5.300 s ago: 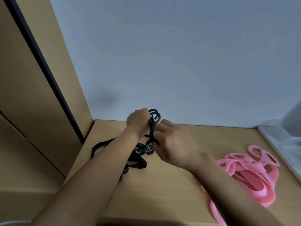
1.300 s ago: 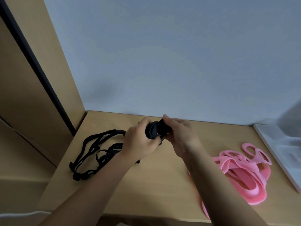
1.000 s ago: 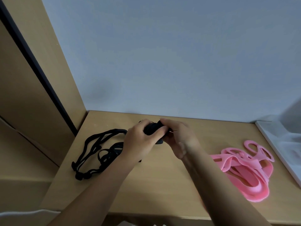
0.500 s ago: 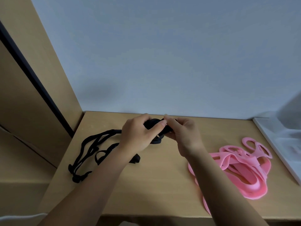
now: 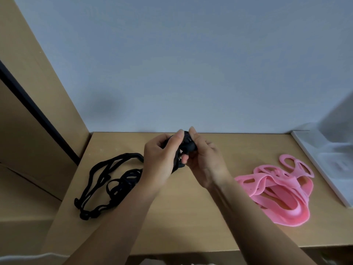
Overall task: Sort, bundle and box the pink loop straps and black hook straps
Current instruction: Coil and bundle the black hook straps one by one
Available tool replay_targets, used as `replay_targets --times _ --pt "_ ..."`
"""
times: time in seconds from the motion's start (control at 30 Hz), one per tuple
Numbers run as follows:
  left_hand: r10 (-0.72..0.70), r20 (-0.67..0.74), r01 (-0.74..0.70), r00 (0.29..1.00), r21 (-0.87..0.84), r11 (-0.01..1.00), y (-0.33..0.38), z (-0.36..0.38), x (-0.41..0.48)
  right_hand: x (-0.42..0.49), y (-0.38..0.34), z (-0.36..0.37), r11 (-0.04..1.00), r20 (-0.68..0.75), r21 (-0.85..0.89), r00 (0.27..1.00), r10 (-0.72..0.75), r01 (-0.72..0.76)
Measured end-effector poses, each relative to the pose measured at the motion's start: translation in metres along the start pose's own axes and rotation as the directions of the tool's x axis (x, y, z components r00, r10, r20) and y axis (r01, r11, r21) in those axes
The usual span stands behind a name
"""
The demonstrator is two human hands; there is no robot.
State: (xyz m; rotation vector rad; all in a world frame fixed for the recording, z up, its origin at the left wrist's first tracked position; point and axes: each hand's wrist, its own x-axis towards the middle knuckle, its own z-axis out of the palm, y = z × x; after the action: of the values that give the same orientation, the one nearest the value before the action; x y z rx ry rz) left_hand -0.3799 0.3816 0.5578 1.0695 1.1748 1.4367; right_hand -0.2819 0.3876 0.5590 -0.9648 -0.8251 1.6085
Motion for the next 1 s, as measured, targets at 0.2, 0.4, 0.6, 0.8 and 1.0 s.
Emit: replay_targets --times 0.2,0.4,0.6,0.8,1.0 --pt "-0.227 0.000 0.226 0.974 -0.126 0.966 -0.003 0.005 0.001 -0.003 0.004 0.003 0.996 -0.090 -0.057 0.993 -0.076 0.071" --pt "-0.454 0.093 0.461 0.886 -0.285 0.841 -0.002 0.006 0.002 -0.006 0.005 0.007 0.945 -0.067 -0.265 0.974 -0.218 0.193" --pt "-0.418 0.133 0.438 0.899 -0.235 0.867 -0.006 0.006 0.008 -0.007 0.000 0.011 0.952 -0.111 -0.262 0.975 -0.192 0.158" --pt "-0.534 0.172 0.561 0.828 -0.289 0.776 -0.004 0.009 0.004 -0.002 0.019 0.010 0.923 -0.202 -0.342 0.945 -0.256 0.177" --pt "-0.647 0.265 0.699 0.715 -0.274 0.661 -0.006 0.010 0.001 -0.007 0.017 0.000 0.827 -0.156 -0.505 0.917 -0.367 0.245"
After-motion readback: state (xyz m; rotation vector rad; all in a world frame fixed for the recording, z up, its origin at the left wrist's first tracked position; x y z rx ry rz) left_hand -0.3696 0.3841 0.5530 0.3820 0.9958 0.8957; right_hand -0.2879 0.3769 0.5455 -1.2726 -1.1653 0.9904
